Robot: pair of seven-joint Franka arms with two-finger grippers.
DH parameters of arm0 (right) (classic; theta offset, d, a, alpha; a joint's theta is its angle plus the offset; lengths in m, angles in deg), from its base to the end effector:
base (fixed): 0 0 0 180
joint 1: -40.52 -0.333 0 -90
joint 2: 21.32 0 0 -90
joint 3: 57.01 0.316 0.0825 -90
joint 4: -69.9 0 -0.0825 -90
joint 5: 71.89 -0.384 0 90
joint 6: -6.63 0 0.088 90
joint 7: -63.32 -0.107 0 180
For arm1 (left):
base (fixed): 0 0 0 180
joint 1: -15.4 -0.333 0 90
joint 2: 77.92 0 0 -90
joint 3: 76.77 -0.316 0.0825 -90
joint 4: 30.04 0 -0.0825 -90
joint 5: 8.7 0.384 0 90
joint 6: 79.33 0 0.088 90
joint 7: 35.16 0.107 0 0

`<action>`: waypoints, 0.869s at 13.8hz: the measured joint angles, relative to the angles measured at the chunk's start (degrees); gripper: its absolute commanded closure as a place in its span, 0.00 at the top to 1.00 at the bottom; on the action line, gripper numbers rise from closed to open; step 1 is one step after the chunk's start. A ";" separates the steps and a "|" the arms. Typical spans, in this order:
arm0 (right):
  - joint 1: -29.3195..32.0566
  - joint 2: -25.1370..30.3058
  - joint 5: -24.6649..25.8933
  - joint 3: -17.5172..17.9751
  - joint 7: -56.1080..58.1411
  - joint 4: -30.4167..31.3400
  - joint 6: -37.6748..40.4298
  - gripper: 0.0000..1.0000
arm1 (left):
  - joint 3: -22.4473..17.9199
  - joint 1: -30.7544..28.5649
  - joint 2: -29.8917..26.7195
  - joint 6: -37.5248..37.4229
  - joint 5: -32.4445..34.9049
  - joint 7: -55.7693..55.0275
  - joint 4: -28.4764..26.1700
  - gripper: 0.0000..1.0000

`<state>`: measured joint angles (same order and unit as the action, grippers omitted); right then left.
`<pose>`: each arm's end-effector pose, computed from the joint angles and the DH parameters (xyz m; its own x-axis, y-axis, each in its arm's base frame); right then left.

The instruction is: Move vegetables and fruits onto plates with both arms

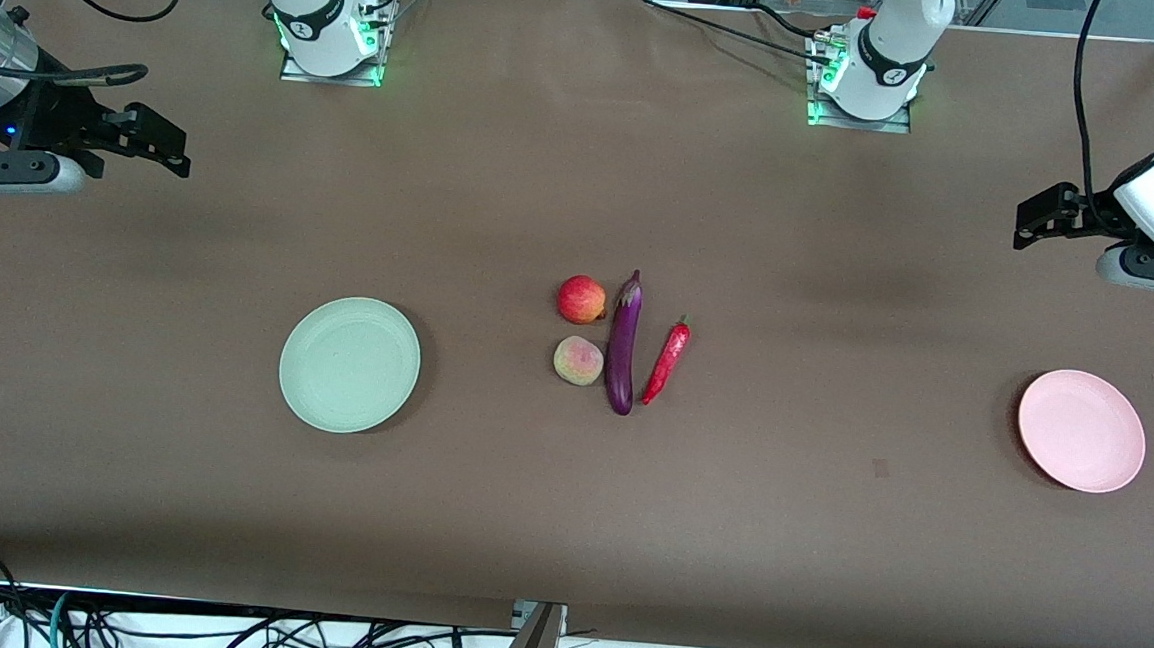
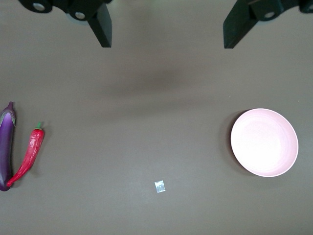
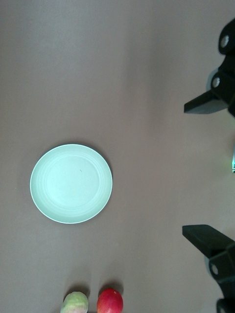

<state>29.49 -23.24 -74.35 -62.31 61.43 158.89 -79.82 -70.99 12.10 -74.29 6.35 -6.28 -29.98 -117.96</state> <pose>0.5543 0.0614 0.6091 0.9945 0.0691 -0.0788 0.0664 -0.9971 -0.0372 0.5647 -0.0179 0.6000 0.9859 -0.1303 -0.1047 -0.1337 -0.9907 -0.0265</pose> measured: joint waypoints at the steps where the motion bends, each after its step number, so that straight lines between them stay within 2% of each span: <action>1: 0.00 0.00 0.00 0.00 0.00 0.00 0.00 1.00 | -0.01 0.00 0.00 0.00 0.00 0.00 0.02 1.00; 12: 0.00 0.00 0.00 -0.10 0.00 0.00 0.09 1.00 | 0.10 0.20 0.22 -0.23 0.00 0.00 0.64 1.00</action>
<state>29.49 -23.24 -74.35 -62.41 61.43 158.89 -79.74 -70.88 12.30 -74.07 6.12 -6.28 -29.98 -117.32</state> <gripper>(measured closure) 0.000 0.000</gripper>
